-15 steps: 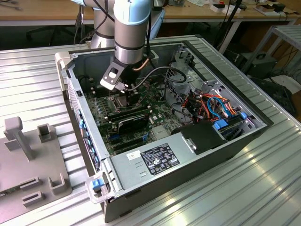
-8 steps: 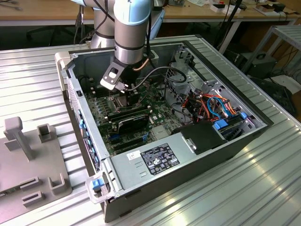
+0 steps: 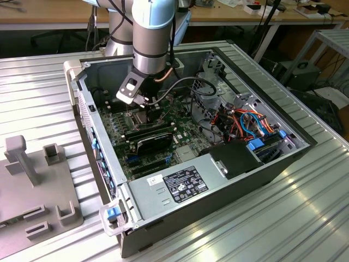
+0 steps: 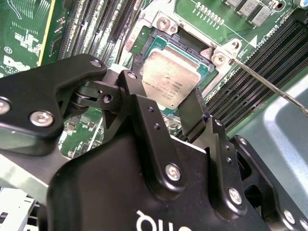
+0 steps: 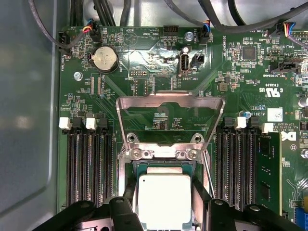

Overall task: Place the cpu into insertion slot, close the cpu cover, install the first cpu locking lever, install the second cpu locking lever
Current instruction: 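Place the cpu into insertion slot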

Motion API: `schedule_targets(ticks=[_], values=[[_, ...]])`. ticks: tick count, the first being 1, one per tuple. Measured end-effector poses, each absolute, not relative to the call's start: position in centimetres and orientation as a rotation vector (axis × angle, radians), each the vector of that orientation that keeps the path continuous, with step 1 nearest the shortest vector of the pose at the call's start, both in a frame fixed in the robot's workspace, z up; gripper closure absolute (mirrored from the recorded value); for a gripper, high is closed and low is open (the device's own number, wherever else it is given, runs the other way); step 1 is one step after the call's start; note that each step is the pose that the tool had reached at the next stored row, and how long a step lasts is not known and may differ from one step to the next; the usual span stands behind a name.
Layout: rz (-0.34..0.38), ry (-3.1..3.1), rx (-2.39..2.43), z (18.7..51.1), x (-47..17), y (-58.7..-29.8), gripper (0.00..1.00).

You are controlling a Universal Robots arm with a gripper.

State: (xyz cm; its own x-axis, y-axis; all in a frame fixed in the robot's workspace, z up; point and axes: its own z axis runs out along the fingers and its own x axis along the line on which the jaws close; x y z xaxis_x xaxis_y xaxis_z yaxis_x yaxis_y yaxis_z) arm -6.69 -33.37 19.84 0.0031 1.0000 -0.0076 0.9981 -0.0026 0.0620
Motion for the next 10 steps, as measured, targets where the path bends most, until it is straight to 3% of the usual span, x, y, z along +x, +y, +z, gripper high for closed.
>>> schedule_targets(ticks=[10], values=[[0.058,2.158,2.213,19.84,-6.60,-33.35,0.45]])
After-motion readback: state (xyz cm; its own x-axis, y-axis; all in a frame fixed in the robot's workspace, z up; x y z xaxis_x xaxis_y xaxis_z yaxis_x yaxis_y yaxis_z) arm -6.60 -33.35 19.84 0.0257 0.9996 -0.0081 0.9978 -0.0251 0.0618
